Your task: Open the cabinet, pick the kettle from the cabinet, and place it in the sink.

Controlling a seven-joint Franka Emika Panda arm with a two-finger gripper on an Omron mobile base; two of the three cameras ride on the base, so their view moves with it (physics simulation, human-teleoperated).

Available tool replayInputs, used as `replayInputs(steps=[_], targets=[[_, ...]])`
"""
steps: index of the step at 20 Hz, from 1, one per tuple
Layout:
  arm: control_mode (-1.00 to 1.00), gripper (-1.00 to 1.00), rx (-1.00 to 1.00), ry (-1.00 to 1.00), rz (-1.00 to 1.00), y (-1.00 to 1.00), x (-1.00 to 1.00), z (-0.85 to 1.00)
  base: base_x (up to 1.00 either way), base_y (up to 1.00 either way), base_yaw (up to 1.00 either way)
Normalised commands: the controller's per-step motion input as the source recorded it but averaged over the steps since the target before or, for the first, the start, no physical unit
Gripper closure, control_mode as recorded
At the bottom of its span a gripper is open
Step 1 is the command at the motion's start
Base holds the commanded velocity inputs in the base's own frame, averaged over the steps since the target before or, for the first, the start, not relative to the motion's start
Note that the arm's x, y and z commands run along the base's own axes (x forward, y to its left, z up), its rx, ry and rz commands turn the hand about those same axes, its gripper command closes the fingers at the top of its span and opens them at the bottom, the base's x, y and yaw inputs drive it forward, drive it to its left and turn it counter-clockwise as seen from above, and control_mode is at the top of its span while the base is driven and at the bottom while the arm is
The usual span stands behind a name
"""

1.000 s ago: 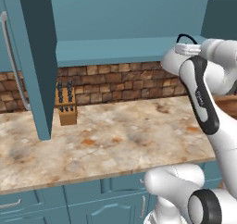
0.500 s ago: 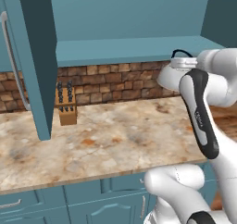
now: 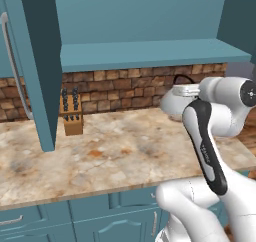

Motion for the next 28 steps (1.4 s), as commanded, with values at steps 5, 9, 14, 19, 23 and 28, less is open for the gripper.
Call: replayInputs(steps=[5, 9, 14, 19, 23, 28], targets=[[-1.0, 1.0, 0.0, 0.08, 0.04, 0.24, 0.07, -0.46, 0.0, 0.0, 0.0], [-1.0, 1.0, 0.01, 0.06, 0.04, 0.1, 0.03, -0.2, 0.0, 0.0, 0.0], [-1.0, 1.0, 0.0, 0.0, 0.0, 0.0, 0.0, 0.0, 0.0, 0.0, 0.0], [-1.0, 1.0, 0.0, 0.0, 0.0, 0.0, 0.0, 0.0, 0.0, 0.0, 0.0], [-1.0, 1.0, 0.0, 0.0, 0.0, 0.0, 0.0, 0.0, 0.0, 0.0, 0.0], [-1.0, 1.0, 0.0, 0.0, 0.0, 0.0, 0.0, 0.0, 0.0, 0.0, 0.0]])
